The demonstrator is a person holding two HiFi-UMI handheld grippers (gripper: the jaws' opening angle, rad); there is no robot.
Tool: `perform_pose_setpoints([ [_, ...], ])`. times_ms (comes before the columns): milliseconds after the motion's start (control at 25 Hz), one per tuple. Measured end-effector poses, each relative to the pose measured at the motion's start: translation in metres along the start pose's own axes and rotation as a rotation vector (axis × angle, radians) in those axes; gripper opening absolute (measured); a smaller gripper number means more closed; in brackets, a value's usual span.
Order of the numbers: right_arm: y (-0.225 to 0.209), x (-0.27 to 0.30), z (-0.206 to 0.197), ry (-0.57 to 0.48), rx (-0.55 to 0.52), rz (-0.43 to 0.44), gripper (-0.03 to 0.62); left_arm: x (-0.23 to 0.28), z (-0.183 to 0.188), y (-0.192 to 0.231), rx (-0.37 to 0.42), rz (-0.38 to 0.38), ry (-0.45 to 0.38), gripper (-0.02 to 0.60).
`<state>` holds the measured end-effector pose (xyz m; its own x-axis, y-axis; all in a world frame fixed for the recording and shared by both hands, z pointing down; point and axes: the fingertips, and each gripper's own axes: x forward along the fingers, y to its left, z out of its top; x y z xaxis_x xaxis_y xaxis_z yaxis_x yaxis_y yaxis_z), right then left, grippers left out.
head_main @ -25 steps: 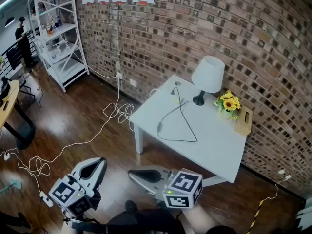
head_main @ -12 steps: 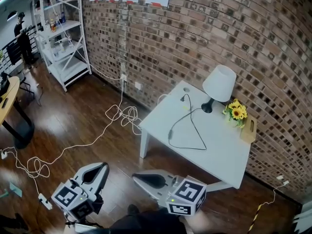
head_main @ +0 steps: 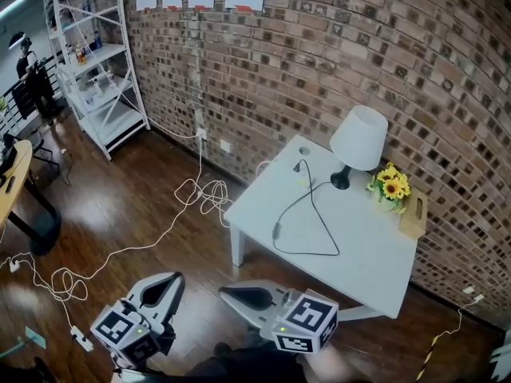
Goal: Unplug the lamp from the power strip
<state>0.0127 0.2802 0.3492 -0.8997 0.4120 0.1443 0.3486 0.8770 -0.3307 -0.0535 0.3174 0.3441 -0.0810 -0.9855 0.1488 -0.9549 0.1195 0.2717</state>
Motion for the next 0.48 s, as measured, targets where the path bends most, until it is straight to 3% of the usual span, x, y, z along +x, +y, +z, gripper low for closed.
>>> perform_pose_setpoints([
  [480,-0.086,-0.032,0.021,-0.006,0.006,0.039,-0.008,0.096,0.015,-0.021,0.064,0.016,0.045,0.011],
])
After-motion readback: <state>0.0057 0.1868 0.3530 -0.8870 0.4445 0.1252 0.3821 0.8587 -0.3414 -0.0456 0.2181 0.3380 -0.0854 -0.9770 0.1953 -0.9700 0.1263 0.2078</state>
